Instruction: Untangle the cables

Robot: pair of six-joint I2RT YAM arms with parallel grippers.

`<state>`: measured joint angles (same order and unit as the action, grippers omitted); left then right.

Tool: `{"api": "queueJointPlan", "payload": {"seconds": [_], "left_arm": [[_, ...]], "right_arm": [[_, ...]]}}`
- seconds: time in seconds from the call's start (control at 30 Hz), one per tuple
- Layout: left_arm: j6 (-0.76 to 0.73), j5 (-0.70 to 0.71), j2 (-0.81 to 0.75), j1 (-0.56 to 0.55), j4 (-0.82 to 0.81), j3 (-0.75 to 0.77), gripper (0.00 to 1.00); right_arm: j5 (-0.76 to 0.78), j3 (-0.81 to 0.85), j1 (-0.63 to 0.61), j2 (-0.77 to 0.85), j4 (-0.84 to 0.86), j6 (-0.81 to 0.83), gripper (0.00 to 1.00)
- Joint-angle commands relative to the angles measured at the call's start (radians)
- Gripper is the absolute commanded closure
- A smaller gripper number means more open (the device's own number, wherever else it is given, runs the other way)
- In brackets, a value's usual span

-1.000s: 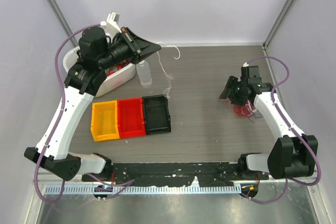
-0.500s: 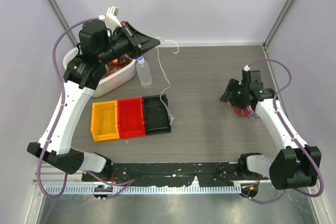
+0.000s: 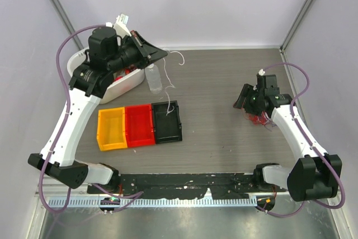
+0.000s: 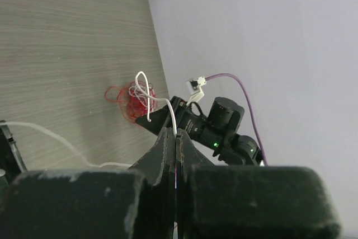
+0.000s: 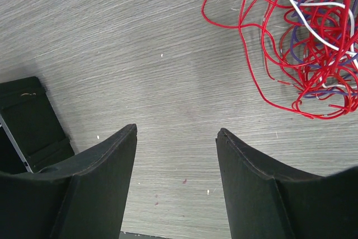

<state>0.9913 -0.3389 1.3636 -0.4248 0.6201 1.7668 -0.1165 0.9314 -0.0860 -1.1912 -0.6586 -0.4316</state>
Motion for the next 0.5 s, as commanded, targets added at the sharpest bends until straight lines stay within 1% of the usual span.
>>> {"api": "queueJointPlan", "payload": {"seconds": [0.0, 0.13, 0.3, 0.47], "left_arm": [[-0.039, 0.015, -0.040, 0.006, -0.010, -0.081, 1.00], [-0.048, 0.046, -0.073, 0.006, -0.003, -0.188, 1.00], [-0.052, 0.067, -0.110, 0.006, 0.015, -0.357, 1.00], [-0.111, 0.132, -0.118, 0.004, 0.052, -0.469, 1.00]], "right_arm": [[0.005, 0.009, -0.006, -0.005, 0.033, 0.010, 0.36], [0.008, 0.017, -0.006, -0.005, 0.028, 0.008, 0.36], [0.006, 0.018, -0.006, -0.010, 0.024, 0.010, 0.36], [0.005, 0.021, -0.006, -0.015, 0.019, 0.008, 0.36]]}}
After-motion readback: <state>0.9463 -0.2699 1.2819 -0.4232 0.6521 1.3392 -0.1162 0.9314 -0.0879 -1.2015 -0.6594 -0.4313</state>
